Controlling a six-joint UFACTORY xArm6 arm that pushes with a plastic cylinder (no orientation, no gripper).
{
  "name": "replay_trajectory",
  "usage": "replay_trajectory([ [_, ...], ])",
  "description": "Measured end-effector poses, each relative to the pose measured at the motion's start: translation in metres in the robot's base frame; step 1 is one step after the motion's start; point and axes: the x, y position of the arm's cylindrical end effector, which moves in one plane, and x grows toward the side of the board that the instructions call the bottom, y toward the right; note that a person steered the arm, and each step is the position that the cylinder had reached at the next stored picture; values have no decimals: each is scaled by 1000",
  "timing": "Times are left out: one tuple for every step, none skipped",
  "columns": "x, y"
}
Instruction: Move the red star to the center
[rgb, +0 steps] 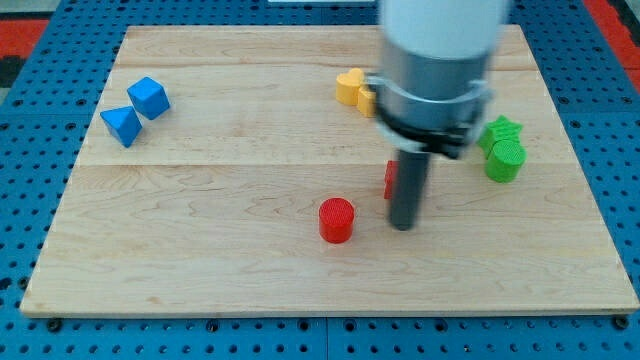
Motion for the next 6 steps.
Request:
replay_trajectory([
  [-19,45],
  [-44,-41],
  [-69,-161],
  [-59,-122],
  [-61,-55],
  [-102,-64],
])
